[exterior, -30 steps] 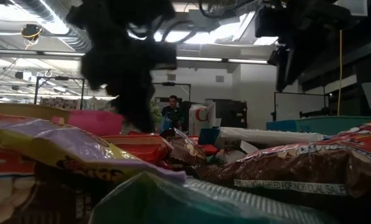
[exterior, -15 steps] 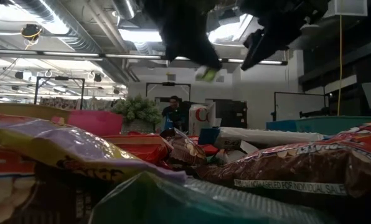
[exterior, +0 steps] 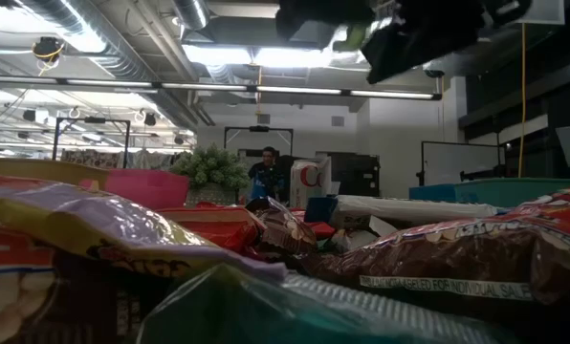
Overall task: Sort candy
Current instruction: Put the green gummy into the green bin
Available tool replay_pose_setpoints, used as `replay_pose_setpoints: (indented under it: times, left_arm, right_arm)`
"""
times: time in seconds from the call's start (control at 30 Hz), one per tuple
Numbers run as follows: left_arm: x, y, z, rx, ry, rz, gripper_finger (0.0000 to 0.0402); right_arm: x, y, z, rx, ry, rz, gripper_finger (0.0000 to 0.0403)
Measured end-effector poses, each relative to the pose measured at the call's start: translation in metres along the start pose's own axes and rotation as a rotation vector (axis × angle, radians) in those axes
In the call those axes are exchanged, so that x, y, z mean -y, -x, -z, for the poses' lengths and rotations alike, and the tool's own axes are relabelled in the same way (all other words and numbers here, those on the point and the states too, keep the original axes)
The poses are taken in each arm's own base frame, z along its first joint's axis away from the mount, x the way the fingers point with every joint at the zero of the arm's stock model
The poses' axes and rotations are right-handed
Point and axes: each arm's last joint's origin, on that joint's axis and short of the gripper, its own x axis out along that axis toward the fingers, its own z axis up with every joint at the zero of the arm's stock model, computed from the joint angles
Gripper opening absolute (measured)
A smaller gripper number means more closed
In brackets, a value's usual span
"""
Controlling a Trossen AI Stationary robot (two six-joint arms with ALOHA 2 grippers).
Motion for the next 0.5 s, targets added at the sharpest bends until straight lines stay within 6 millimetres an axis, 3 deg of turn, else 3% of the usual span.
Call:
replay_pose_setpoints:
  times: [0.23, 0.5]
  left_arm:
    - [0.003, -0.004, -0.006, 0.067, 0.09, 0.064, 0.0]
    - [0.022, -0.042, -0.01, 0.294, 0.125, 0.193, 0.0]
  right_arm:
    - [-0.006, 0.002, 0.019, -0.195, -0.102, -0.052, 0.0189]
    - [-0.013, 0.02, 0.024, -0.236, -0.072, -0.061, 0.0188]
